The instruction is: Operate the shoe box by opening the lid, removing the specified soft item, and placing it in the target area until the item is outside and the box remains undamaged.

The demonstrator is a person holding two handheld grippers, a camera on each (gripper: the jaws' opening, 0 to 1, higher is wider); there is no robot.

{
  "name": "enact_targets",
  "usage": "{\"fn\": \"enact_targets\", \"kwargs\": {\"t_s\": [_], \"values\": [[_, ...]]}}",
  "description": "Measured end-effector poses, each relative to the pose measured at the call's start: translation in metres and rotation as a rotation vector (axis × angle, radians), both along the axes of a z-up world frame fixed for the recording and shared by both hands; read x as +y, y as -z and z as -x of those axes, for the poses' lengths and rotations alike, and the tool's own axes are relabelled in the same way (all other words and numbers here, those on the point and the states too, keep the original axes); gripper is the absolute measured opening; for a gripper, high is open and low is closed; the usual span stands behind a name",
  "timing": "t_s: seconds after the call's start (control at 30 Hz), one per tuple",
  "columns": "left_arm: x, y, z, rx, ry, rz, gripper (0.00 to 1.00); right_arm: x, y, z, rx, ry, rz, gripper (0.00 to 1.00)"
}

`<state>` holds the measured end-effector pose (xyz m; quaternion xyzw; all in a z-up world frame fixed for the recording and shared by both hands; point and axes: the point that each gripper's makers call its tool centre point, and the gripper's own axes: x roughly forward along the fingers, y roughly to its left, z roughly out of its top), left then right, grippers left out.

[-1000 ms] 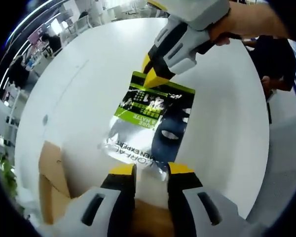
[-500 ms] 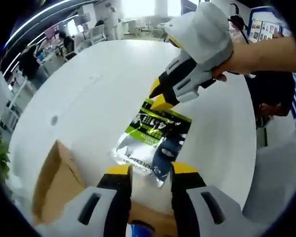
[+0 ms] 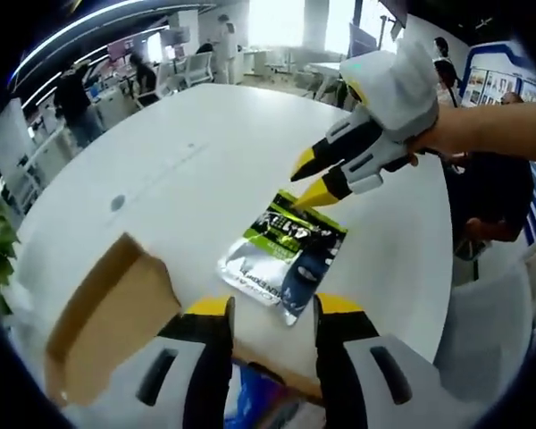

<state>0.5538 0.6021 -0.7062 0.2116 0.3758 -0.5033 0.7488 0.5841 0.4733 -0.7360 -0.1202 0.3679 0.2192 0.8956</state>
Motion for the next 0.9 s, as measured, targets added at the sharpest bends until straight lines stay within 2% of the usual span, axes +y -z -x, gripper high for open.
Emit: {"fn": "enact_targets", "kwargs": {"t_s": [0.57, 0.9], "values": [[0.040, -0.018, -0.007, -0.032, -0.086, 0.046, 0.40, 0.043, -0.031, 0.016, 0.011, -0.077, -0.062, 0.28], [0.078, -0.023, -0.011, -0.050, -0.152, 0.061, 0.41, 0.073, -0.042, 0.022, 0.027, -0.114, -0.126, 0.29]]}}
